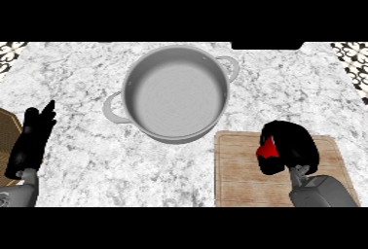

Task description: Pick the can from the cutting board and place it in the pot

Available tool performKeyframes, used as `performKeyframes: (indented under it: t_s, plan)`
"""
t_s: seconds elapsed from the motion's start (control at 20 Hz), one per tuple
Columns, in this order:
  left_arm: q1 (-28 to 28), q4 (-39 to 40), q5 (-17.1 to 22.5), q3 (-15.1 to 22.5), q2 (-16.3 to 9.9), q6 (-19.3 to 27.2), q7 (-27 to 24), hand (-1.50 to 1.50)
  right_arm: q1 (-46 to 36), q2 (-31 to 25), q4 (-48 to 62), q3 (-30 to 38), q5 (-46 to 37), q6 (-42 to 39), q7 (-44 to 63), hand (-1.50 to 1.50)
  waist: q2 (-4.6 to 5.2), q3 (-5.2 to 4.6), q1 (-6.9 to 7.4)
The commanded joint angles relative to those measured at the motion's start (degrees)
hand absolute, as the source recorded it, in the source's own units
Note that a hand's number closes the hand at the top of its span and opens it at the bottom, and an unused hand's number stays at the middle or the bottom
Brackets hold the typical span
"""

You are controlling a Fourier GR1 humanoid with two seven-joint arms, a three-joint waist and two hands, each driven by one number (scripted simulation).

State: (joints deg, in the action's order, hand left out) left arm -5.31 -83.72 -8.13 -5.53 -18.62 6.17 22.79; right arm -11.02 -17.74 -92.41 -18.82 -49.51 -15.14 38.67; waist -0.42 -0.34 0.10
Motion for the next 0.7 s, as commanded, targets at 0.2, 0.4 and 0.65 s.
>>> performKeyframes:
  t_s: [0.2,0.4,0.65]
  plan:
    - [3.09,-1.08,-0.98,-1.69,1.32,-0.73,-2.13,0.00,2.21,-0.76,-4.63,1.48,-6.37,0.93,-2.31,1.50,0.35,0.34,-0.12]
    - [1.11,1.21,-0.05,-2.84,-0.51,-1.22,-1.03,0.00,8.05,9.46,-12.12,-4.43,-16.21,2.52,22.73,1.50,-0.38,0.19,-2.00]
    - [4.42,0.83,-0.99,-3.23,-0.53,-0.07,-2.01,0.00,18.53,14.91,-16.49,-6.71,-27.26,6.25,36.70,1.50,-1.39,-0.04,-4.36]
